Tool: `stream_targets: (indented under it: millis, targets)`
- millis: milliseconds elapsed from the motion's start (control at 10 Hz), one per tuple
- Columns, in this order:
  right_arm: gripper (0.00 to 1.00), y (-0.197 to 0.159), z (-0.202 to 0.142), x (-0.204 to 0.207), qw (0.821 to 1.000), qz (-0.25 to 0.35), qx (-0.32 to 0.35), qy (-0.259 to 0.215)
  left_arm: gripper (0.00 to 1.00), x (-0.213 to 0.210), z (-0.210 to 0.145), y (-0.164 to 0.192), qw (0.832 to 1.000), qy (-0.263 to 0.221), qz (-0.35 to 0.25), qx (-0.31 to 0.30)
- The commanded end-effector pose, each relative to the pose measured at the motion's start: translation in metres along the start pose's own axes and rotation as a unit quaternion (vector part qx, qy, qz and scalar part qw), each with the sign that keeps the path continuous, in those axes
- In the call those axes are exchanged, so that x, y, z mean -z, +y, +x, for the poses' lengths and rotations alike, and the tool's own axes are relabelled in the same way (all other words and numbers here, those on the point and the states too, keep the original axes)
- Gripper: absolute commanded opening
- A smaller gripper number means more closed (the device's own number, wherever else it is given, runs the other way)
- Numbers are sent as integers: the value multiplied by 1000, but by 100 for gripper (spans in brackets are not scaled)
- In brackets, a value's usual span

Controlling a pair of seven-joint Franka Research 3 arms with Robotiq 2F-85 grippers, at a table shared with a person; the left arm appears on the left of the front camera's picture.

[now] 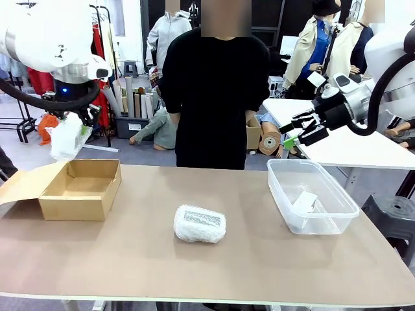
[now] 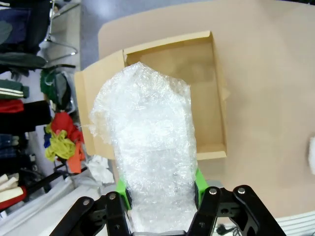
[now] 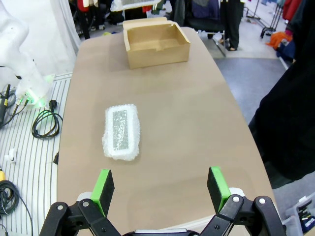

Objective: Separate and place wrapped and unwrapped clocks.
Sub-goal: If the picked Digital clock is wrapped, place it in the Package Box ; if not, place it in the Organizing box.

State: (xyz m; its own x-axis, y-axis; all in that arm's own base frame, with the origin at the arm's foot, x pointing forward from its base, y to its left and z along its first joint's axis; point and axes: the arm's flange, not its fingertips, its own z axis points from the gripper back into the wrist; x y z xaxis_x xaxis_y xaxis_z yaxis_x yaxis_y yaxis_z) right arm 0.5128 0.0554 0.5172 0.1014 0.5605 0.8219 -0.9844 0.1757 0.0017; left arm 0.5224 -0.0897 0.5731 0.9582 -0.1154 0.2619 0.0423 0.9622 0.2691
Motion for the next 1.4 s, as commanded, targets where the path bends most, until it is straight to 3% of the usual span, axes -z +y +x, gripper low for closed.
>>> stream_targets:
  millis: [0,600,800,1000,1300]
  targets:
    - [100,0,3,3,1000,-8,2,-2,0,-7,2,5,1000,6,3,11]
    - [100,0,3,3,1000,-8,2,-2,0,-2,0,1,1000,5,1,5]
    - [100,0,3,3,1000,-8,2,-2,0,39,24,42,997,37,-34,-55]
    - [100,0,3,3,1000,-8,2,-2,0,75,30,56,993,35,-66,-91]
    - [100,0,3,3,1000,-8,2,-2,0,131,37,68,990,40,-120,-67]
